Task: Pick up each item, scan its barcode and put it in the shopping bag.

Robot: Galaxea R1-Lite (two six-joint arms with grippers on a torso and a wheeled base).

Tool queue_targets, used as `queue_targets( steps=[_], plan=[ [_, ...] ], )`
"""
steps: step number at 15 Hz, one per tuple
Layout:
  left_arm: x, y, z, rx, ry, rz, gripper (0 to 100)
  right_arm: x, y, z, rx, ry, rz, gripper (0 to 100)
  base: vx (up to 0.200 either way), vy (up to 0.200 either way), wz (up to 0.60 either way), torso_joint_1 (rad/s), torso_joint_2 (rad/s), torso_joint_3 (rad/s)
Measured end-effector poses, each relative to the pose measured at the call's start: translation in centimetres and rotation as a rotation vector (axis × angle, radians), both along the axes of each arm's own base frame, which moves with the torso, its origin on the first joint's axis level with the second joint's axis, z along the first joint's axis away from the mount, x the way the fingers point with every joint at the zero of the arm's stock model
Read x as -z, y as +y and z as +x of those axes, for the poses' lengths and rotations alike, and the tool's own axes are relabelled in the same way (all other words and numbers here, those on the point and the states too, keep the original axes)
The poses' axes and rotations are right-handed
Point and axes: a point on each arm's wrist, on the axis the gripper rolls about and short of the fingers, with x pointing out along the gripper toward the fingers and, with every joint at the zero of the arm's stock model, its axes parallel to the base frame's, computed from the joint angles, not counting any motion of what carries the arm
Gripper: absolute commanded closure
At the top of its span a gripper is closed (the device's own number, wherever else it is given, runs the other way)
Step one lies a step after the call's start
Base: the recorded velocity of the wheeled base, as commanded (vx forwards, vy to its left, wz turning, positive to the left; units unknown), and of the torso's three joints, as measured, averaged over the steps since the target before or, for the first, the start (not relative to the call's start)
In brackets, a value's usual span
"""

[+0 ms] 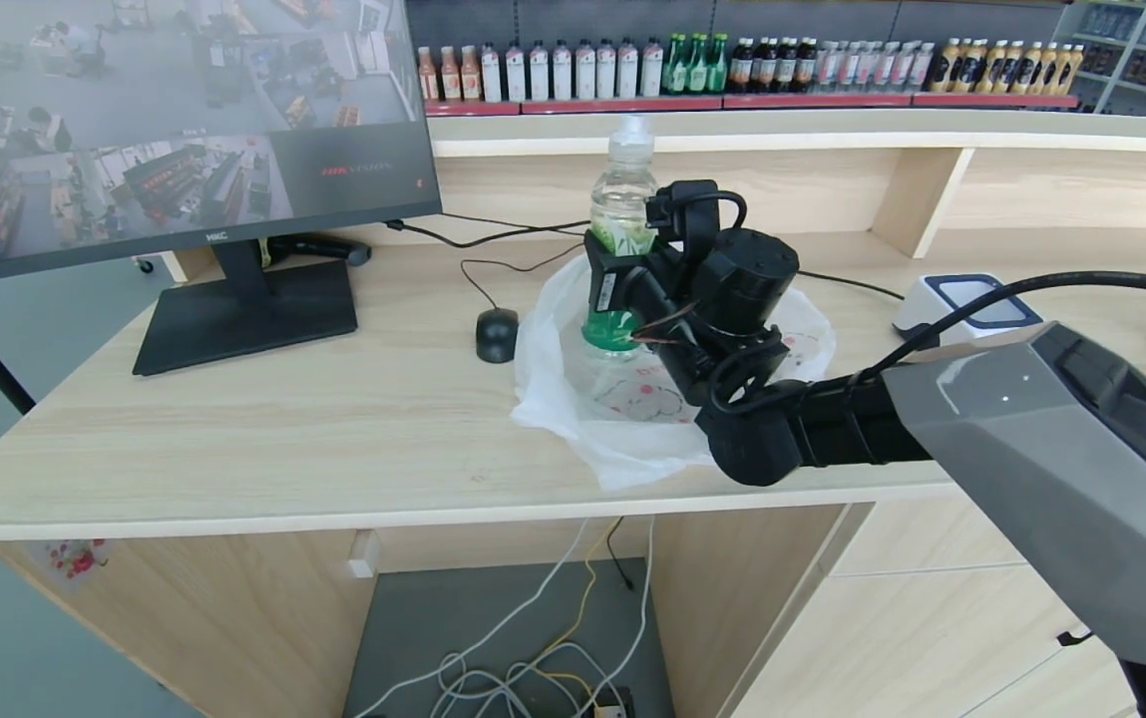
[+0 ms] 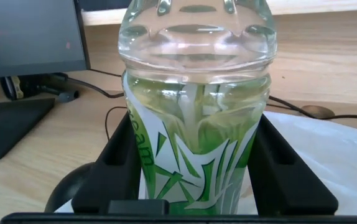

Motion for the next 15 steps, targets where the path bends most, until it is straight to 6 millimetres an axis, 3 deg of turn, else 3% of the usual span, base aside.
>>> queue_targets(
  steps=[5, 14, 15],
  plan=[
    [0.0, 0.0, 0.0, 0.001, 0.0, 0.001, 0, 1.13, -0.28, -0.43, -0.001, 0.039, -0.016, 100, 0.0, 0.0, 0.0, 0.0, 0.0, 0.0],
    [0.0, 0.0, 0.0, 0.0, 0.0, 0.003, 0, 1.25, -0.13, -0.7, -0.007, 0.043, -0.016, 100, 0.0, 0.0, 0.0, 0.0, 0.0, 0.0],
    [0.0, 0.0, 0.0, 0.0, 0.0, 0.003, 0, 1.31, -0.13, -0.7, -0.007, 0.045, -0.018, 0, 0.0, 0.0, 0.0, 0.0, 0.0, 0.0]
  ],
)
